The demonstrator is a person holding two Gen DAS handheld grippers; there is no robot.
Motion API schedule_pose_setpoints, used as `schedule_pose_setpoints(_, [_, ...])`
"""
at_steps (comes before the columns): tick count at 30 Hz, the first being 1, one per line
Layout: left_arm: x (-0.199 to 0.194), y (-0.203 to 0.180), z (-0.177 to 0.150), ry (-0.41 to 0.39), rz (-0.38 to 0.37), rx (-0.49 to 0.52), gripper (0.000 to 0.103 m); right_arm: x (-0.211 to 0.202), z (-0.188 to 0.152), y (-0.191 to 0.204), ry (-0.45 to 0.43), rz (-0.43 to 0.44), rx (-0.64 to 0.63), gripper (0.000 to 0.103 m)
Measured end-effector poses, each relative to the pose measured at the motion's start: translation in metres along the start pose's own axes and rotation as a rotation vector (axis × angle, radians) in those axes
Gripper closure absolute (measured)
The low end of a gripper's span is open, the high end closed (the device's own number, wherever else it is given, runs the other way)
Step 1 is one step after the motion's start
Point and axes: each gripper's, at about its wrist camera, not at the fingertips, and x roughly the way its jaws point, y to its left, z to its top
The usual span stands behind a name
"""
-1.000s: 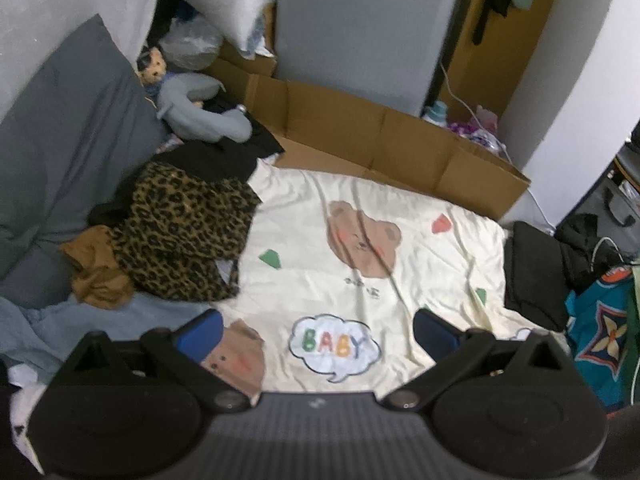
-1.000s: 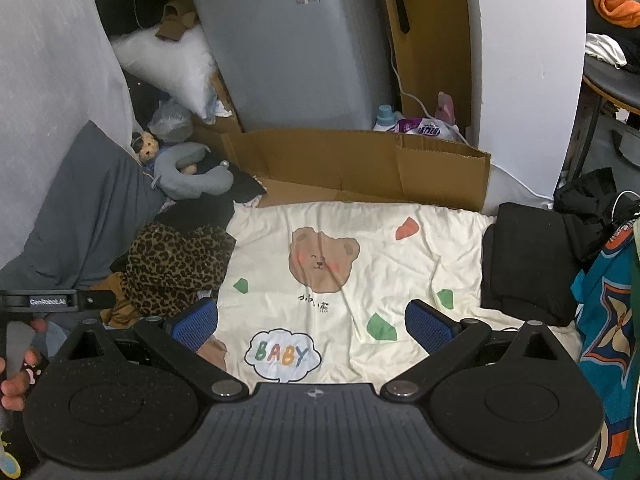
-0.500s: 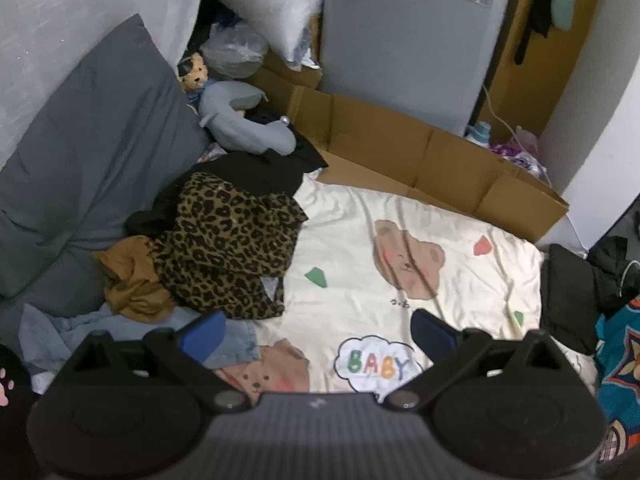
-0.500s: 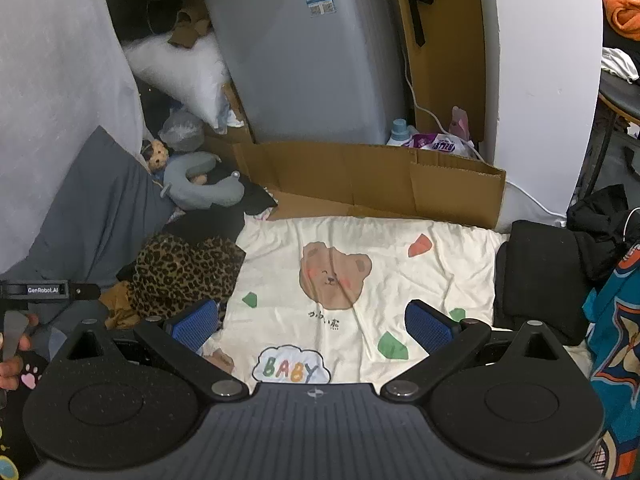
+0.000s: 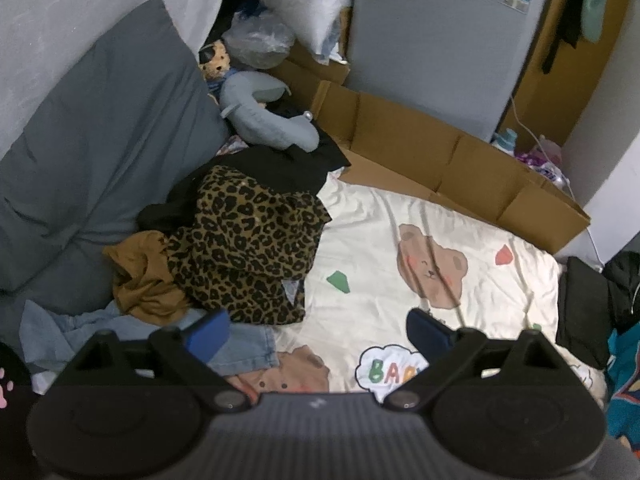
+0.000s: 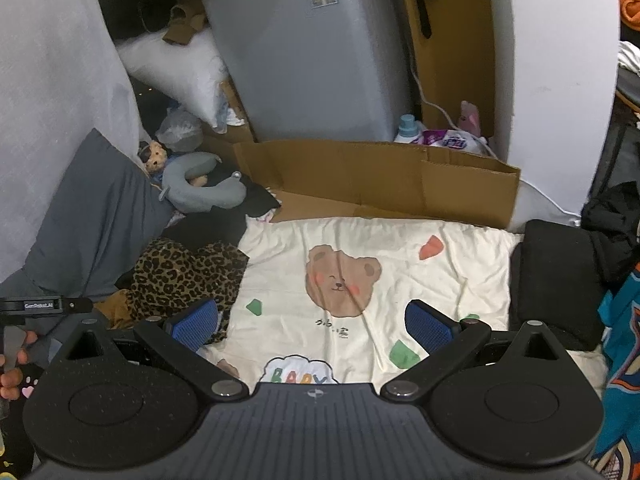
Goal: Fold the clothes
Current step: 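Move both tools toward the leopard-print garment on the clothes pile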
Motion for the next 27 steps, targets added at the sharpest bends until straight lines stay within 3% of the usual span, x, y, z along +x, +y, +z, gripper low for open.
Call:
schedule_pose_setpoints(18, [0.049,0.063,0.007,0.026,0.059,-0.142,0.014,0.069,0.042,0.013,0.08,0.069,-0.116,0.001])
schedule_pose_setpoints(27, [0.096,0.096,0.01,0.036,0.115,-0.203,0.015,0.121,0.056,0.008,0.115,0.104,-0.175,0.002])
